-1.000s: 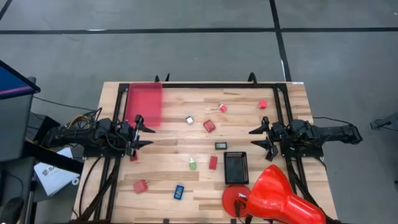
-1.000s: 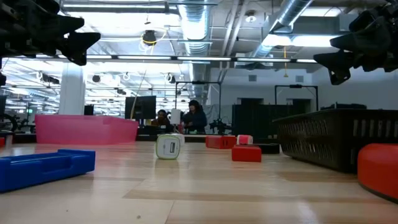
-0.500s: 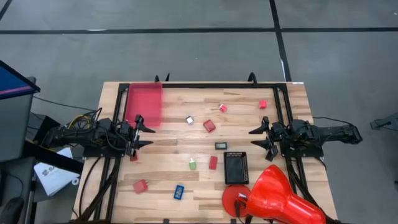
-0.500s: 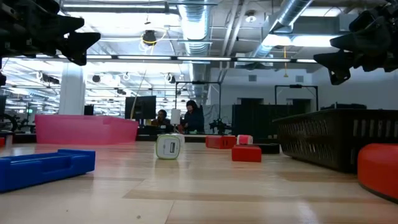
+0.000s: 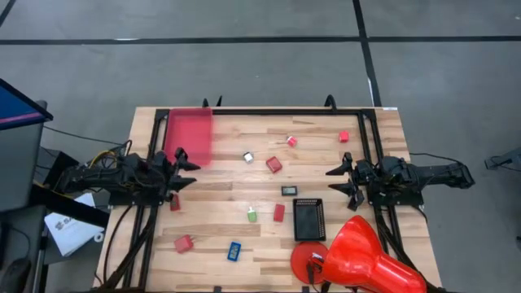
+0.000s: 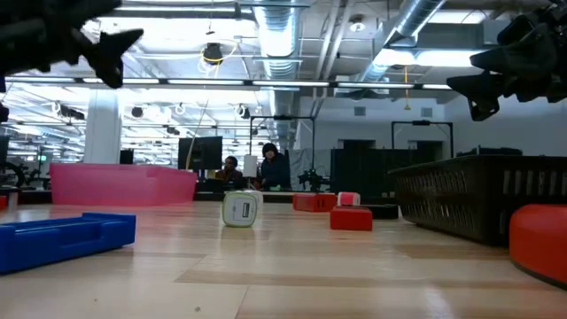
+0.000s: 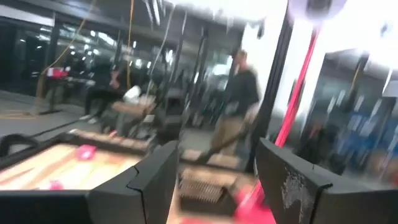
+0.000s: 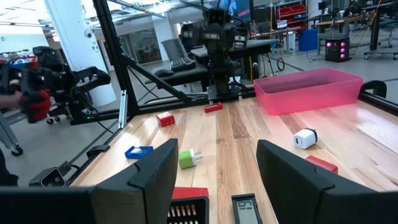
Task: Pick & Place Office items
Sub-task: Put the pink charger adapter into the pink bin
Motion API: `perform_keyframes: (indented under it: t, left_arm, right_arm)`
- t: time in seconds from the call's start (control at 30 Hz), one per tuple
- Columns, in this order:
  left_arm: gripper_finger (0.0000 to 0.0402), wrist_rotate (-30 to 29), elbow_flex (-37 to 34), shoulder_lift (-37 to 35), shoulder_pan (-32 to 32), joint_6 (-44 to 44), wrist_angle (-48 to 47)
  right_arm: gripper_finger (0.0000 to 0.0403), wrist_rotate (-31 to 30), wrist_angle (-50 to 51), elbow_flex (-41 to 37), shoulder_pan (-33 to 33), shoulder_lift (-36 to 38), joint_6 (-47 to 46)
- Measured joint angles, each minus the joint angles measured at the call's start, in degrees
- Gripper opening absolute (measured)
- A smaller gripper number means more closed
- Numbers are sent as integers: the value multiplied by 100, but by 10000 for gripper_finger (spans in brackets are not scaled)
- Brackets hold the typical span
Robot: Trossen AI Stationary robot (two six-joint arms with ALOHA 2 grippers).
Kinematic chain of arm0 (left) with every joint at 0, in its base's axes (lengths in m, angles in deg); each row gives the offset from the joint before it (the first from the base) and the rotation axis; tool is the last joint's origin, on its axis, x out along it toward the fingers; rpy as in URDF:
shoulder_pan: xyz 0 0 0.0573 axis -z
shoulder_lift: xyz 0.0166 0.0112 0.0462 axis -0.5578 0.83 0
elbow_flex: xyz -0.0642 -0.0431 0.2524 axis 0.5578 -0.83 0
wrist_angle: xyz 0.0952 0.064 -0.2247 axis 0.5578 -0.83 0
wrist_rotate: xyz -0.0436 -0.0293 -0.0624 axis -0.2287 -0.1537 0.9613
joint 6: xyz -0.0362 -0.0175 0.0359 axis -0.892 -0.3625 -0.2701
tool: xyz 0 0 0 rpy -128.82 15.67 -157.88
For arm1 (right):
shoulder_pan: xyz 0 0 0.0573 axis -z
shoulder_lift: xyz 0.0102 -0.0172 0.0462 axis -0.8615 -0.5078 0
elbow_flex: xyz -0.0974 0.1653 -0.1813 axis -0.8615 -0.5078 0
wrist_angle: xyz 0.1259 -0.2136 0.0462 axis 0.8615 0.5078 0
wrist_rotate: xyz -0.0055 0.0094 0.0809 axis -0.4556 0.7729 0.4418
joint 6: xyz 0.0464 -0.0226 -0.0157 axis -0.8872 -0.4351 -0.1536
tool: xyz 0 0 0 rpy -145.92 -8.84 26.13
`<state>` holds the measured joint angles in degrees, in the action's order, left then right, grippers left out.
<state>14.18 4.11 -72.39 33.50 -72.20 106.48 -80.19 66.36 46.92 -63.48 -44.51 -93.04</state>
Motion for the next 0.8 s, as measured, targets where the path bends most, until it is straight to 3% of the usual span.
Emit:
perform_keyframes:
  t: [0.17,0.5,0.7,0.8]
  left_arm:
    - [208,-5,0,-4,1,-1117,1239]
    - [208,-349,0,-4,2,-1242,1981]
    - [208,-1314,0,-4,0,-1078,1965]
    - [208,-1807,0,-4,0,-1121,1967]
  right_arm:
    - [212,0,0,-1,0,1,2]
    - [212,0,0,-1,0,1,1]
    - [212,-88,-65,0,1,0,255]
    - [212,-31,-550,0,-36,0,-1065]
